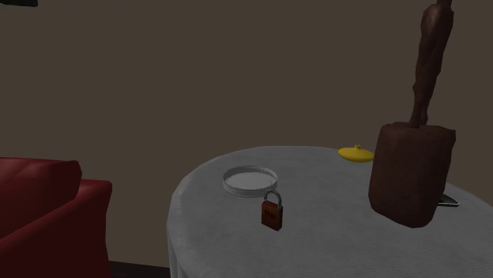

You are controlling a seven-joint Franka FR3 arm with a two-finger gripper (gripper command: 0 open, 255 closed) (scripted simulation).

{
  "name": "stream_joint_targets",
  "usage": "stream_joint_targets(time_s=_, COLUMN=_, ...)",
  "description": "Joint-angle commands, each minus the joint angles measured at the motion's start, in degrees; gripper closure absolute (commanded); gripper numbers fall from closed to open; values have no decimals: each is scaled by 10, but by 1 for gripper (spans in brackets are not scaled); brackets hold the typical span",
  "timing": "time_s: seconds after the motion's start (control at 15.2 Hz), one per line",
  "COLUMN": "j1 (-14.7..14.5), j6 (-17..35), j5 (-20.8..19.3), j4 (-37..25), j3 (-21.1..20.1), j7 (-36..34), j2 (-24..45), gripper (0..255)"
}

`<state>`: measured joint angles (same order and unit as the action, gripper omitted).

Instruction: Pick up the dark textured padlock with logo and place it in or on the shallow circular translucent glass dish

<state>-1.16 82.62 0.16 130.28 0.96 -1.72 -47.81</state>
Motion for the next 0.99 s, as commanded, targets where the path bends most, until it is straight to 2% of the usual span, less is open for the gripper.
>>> stream_joint_targets(time_s=0.0, j1=0, j6=0, j5=0, j4=0, j3=0, j7=0, j2=0, gripper=0)
stream_joint_targets(time_s=0.46, j1=-22, j6=120, j5=16, j4=27, j3=-30, j7=-5, j2=93, gripper=0)
stream_joint_targets(time_s=0.92, j1=-41, j6=230, j5=22, j4=19, j3=-61, j7=-10, j2=212, gripper=0)
